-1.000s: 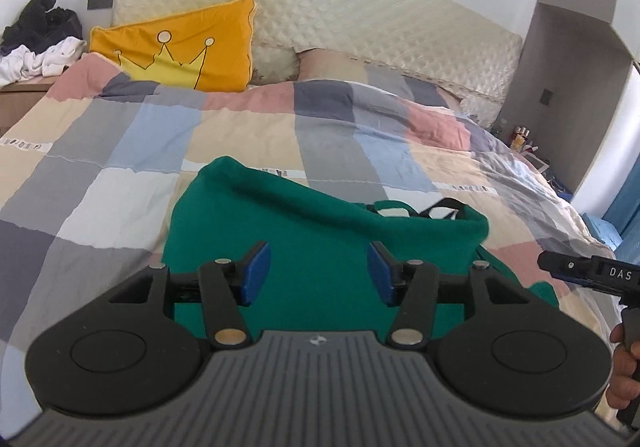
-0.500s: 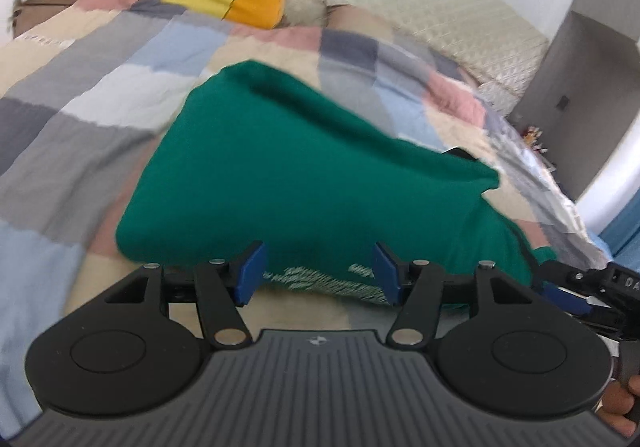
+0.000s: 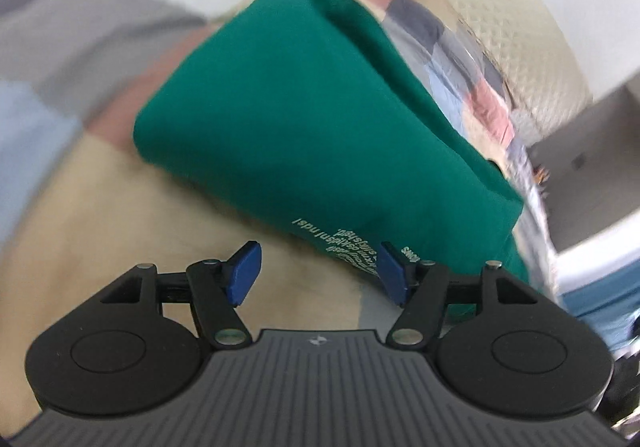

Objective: Fold large clothes
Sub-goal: 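Grasp the hoodie bundle ends with both grippers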

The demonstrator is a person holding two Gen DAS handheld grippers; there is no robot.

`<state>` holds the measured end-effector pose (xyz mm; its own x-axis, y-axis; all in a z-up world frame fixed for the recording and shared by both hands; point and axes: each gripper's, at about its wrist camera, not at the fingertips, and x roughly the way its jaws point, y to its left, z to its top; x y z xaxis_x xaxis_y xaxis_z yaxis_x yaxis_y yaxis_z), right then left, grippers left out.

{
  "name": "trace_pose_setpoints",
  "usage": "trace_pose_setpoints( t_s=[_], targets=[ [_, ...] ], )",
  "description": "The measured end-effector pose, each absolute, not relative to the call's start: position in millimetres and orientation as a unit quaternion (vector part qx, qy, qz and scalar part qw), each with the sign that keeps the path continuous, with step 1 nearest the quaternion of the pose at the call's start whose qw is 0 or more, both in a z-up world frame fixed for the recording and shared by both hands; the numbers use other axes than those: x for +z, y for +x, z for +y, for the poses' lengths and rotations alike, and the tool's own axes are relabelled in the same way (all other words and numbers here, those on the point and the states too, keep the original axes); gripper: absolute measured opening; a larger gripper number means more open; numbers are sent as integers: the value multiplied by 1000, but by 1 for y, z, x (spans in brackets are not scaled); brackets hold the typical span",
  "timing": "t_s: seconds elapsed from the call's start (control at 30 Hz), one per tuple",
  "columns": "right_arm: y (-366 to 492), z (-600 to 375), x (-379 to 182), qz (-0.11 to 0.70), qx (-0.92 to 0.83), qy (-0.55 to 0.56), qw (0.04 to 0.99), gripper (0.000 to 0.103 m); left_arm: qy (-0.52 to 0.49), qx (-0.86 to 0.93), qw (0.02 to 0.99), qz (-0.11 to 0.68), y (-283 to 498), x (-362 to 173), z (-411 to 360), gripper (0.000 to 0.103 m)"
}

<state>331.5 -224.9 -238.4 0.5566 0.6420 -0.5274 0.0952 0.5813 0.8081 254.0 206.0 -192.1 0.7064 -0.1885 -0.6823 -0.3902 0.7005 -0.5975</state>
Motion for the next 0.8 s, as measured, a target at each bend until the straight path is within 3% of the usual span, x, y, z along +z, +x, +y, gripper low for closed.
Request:
trace_pose_setpoints(
  t_s=[0.03, 0.07, 0.1, 0.57, 0.8],
  targets=[
    [332, -225, -240, 438, 176, 428, 771, 68, -384, 63, 841, 377, 254, -193, 208, 69],
    [333, -224, -242, 438, 177, 433, 767, 84, -385, 65, 841, 374, 255, -194, 209, 70],
    [334, -224, -243, 438, 181, 439, 763, 93, -393, 66, 839, 370, 255, -195, 211, 71],
    [336, -243, -266, 411, 142, 533, 726, 92, -606, 68, 749, 260, 238, -231, 264, 75],
    [325, -253, -275, 390, 107, 560, 723, 92, -623, 61, 736, 258, 257, -240, 264, 78]
  ],
)
